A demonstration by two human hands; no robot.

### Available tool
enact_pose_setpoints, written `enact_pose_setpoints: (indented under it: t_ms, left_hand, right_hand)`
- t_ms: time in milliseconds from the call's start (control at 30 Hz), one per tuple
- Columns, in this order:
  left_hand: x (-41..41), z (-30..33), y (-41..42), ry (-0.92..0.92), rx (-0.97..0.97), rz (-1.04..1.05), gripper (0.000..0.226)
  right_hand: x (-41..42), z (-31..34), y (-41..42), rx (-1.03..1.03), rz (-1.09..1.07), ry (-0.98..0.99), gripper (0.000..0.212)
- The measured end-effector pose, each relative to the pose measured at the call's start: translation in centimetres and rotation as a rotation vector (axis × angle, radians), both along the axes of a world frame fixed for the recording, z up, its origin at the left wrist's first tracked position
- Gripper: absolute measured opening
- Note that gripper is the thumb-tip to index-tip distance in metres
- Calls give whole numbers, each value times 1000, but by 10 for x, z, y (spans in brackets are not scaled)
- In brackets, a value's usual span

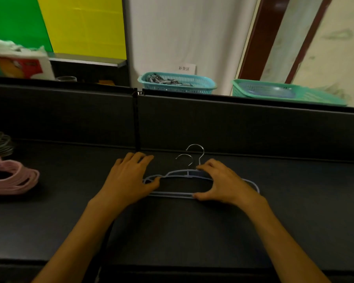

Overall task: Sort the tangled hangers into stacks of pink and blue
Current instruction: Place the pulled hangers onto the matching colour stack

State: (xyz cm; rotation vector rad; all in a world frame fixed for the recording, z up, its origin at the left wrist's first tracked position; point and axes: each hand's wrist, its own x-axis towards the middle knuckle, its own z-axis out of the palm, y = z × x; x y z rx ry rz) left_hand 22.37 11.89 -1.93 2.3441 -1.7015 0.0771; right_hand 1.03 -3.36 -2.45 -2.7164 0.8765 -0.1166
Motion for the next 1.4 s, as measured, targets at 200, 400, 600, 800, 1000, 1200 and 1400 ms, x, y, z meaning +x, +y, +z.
enact_pose_setpoints:
  t_ms: [200,400,600,800,1000,1200,1400]
  left_hand:
    - [-32,-4,-13,24,17,5,78]
    - [-68,-18,-32,66,156,-26,89]
    - [-78,-27,-47,89,223,-51,95]
    - [-74,-20,-63,93,302,-98,89]
    - [-78,-18,-67,99,283,-101,86]
    - [-79,-23,-65,145,211,-81,91]
    - [-83,-22,-60,132,125,-80,92]
  right_hand:
    - [-55,3,-33,-56,-64,-87,85]
    - [-104,-1,-56,-57,-150,-131,86]
    - [-132,-5,-68,-25,-202,-191,83]
    - [-141,-6,-72,-14,-235,-206,84]
    - [-141,-7,-70,-24,-242,-220,82]
    - [-142,-3,-67,-27,-244,-248,81]
    - [-146,1,-63,-63,-243,-271,82]
